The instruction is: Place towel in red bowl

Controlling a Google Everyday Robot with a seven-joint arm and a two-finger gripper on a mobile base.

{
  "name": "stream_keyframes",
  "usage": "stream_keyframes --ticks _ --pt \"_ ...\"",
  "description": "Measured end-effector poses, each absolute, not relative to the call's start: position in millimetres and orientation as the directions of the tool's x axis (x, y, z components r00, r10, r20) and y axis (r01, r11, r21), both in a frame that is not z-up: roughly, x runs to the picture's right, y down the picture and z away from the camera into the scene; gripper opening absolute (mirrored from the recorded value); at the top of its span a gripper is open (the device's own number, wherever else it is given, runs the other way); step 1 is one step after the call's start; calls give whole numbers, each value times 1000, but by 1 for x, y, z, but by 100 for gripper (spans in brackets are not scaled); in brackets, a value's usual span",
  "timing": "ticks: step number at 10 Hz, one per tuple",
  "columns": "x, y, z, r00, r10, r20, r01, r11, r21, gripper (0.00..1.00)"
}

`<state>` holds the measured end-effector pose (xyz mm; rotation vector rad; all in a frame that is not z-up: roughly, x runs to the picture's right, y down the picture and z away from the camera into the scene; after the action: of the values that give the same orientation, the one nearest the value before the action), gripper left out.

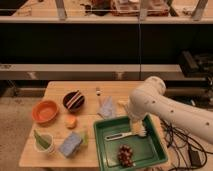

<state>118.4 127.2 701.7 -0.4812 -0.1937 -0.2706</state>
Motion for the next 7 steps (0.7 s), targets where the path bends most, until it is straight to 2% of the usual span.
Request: stream_keyframes --ticks 4,7 --pt "123 51 782 931 -259 258 345 855 -387 80" --pt "109 23 835 925 -253 282 357 835 -420 80"
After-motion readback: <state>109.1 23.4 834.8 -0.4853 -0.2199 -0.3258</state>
